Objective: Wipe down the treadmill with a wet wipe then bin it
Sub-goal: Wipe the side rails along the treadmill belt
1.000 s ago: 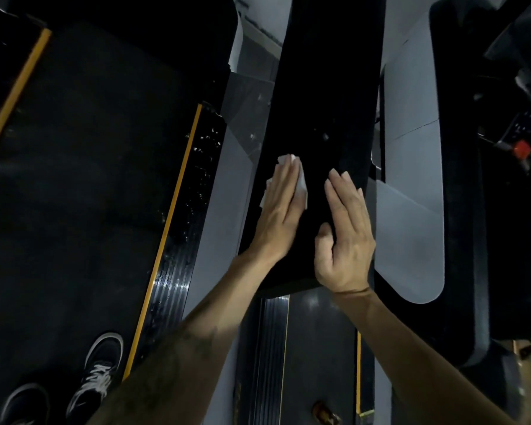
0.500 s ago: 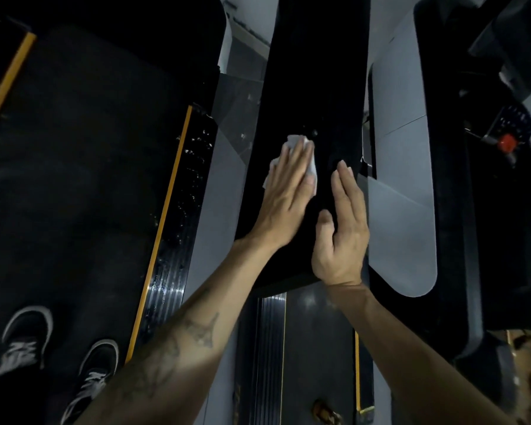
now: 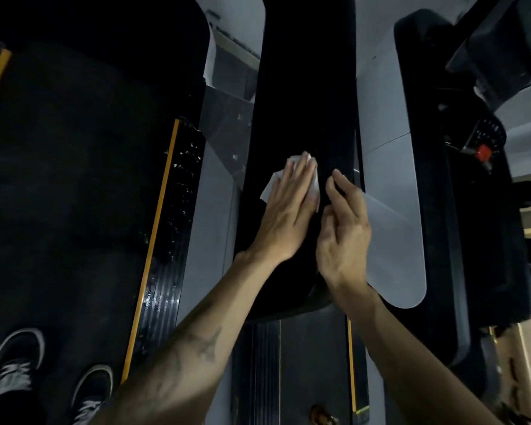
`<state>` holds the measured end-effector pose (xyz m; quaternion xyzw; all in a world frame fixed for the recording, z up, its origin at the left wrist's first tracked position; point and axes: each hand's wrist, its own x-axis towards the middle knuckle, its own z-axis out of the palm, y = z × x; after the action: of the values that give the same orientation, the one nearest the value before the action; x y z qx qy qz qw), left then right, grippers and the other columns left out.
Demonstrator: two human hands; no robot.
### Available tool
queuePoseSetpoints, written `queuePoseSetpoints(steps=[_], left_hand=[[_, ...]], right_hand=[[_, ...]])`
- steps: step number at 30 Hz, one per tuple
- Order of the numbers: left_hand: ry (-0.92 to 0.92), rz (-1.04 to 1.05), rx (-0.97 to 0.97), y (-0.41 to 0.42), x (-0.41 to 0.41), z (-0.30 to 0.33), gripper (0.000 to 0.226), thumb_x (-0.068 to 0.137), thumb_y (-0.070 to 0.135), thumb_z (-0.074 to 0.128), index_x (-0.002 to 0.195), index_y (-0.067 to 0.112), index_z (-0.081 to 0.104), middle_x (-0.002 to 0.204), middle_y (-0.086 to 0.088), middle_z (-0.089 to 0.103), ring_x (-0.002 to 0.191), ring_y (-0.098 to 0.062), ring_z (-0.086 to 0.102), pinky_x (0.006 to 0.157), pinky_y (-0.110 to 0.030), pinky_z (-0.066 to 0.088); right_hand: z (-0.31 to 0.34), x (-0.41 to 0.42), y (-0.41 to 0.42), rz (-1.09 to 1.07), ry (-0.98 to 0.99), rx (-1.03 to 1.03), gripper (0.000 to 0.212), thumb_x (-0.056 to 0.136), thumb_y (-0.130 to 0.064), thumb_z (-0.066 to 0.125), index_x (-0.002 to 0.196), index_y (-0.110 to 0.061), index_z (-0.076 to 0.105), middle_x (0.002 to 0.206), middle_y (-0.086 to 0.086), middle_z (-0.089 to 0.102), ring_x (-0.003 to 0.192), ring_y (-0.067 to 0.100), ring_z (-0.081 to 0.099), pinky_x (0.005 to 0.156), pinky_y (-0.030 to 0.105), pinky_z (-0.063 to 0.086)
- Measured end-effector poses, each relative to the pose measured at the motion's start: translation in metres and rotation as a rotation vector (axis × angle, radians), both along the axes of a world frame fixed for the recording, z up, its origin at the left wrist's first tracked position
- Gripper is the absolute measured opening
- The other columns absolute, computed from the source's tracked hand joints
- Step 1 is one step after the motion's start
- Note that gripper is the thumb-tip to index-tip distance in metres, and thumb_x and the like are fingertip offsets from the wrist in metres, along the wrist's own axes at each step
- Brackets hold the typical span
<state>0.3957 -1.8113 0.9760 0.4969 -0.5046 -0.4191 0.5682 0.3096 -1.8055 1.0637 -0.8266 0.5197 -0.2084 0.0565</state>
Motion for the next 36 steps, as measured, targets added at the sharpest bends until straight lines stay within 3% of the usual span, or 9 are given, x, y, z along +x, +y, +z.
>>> queuePoseSetpoints(steps=[5, 7, 11, 16, 22, 25, 30, 33, 36], left_hand=[[0.072, 0.057, 0.070, 0.002, -0.006, 0.002, 0.055, 0.113, 0.037, 0.019, 0.164, 0.022, 0.003, 0.171, 0.010, -0.010, 0.156, -0.005, -0.017, 0.126, -0.029, -0.012], [0.113, 0.072, 0.057, 0.021, -0.015, 0.005, 0.058, 0.112, 0.038, 0.021, 0.165, 0.018, 0.007, 0.172, 0.006, -0.006, 0.158, -0.011, -0.014, 0.128, -0.036, -0.010], [0.124, 0.069, -0.066, 0.034, -0.022, 0.003, 0.055, 0.112, 0.025, 0.027, 0.162, 0.005, 0.017, 0.173, -0.006, 0.007, 0.160, -0.024, -0.001, 0.128, -0.056, 0.001], [0.020, 0.035, -0.097, -0.007, -0.001, 0.010, 0.055, 0.113, 0.030, 0.021, 0.164, 0.010, 0.013, 0.173, -0.003, 0.003, 0.159, -0.016, -0.004, 0.130, -0.048, 0.000], [0.067, 0.102, 0.003, -0.028, 0.005, 0.003, 0.057, 0.112, 0.036, 0.019, 0.164, 0.015, 0.011, 0.173, 0.000, 0.002, 0.159, -0.012, -0.007, 0.130, -0.045, -0.001], [0.063, 0.091, 0.018, -0.008, -0.001, -0.002, 0.055, 0.113, 0.030, 0.023, 0.165, 0.015, 0.011, 0.173, 0.002, -0.001, 0.159, -0.013, -0.008, 0.130, -0.047, -0.001], [0.048, 0.083, -0.018, 0.035, -0.013, -0.021, 0.055, 0.113, 0.028, 0.027, 0.163, 0.009, 0.014, 0.173, -0.004, 0.000, 0.160, -0.025, -0.007, 0.129, -0.054, -0.001], [0.048, 0.045, -0.055, 0.010, -0.006, -0.007, 0.054, 0.113, 0.024, 0.030, 0.164, 0.011, 0.016, 0.173, -0.004, 0.004, 0.160, -0.024, -0.006, 0.128, -0.057, 0.001], [-0.010, 0.040, -0.104, -0.031, 0.011, 0.009, 0.053, 0.113, 0.027, 0.023, 0.164, 0.012, 0.017, 0.173, -0.006, 0.005, 0.160, -0.021, -0.005, 0.129, -0.050, 0.000]], right_hand=[[-0.006, 0.002, 0.001, -0.027, -0.026, -0.036, 0.051, 0.097, -0.001, 0.035, 0.145, 0.004, 0.052, 0.155, 0.011, 0.047, 0.147, 0.019, 0.039, 0.121, 0.027, 0.031], [-0.005, 0.003, 0.001, -0.034, -0.016, -0.046, 0.051, 0.097, -0.004, 0.034, 0.144, 0.004, 0.052, 0.155, 0.012, 0.047, 0.147, 0.018, 0.039, 0.121, 0.023, 0.028], [-0.004, 0.005, 0.002, -0.025, -0.002, -0.027, 0.053, 0.098, -0.010, 0.031, 0.146, 0.004, 0.050, 0.157, 0.011, 0.044, 0.148, 0.019, 0.038, 0.122, 0.032, 0.033], [-0.002, 0.005, 0.003, -0.016, -0.004, -0.036, 0.058, 0.094, -0.009, 0.030, 0.148, 0.001, 0.049, 0.158, 0.010, 0.043, 0.149, 0.019, 0.037, 0.123, 0.036, 0.033], [-0.002, 0.006, 0.003, -0.030, 0.007, -0.011, 0.059, 0.092, -0.007, 0.031, 0.149, 0.002, 0.047, 0.158, 0.009, 0.042, 0.151, 0.017, 0.034, 0.123, 0.033, 0.030], [-0.001, 0.006, 0.003, -0.030, 0.023, -0.015, 0.056, 0.095, -0.011, 0.035, 0.149, 0.001, 0.048, 0.158, 0.008, 0.043, 0.150, 0.018, 0.035, 0.123, 0.033, 0.031], [-0.002, 0.008, 0.004, -0.036, 0.048, -0.043, 0.055, 0.096, -0.018, 0.044, 0.147, -0.001, 0.051, 0.156, 0.008, 0.045, 0.146, 0.022, 0.041, 0.115, 0.048, 0.042], [-0.002, 0.008, 0.003, -0.034, 0.041, -0.058, 0.055, 0.096, -0.022, 0.046, 0.147, -0.001, 0.052, 0.156, 0.008, 0.046, 0.145, 0.023, 0.042, 0.113, 0.050, 0.043], [-0.002, 0.009, 0.003, -0.031, 0.029, -0.054, 0.054, 0.095, -0.019, 0.046, 0.147, -0.003, 0.052, 0.156, 0.007, 0.046, 0.145, 0.021, 0.042, 0.114, 0.050, 0.042]])
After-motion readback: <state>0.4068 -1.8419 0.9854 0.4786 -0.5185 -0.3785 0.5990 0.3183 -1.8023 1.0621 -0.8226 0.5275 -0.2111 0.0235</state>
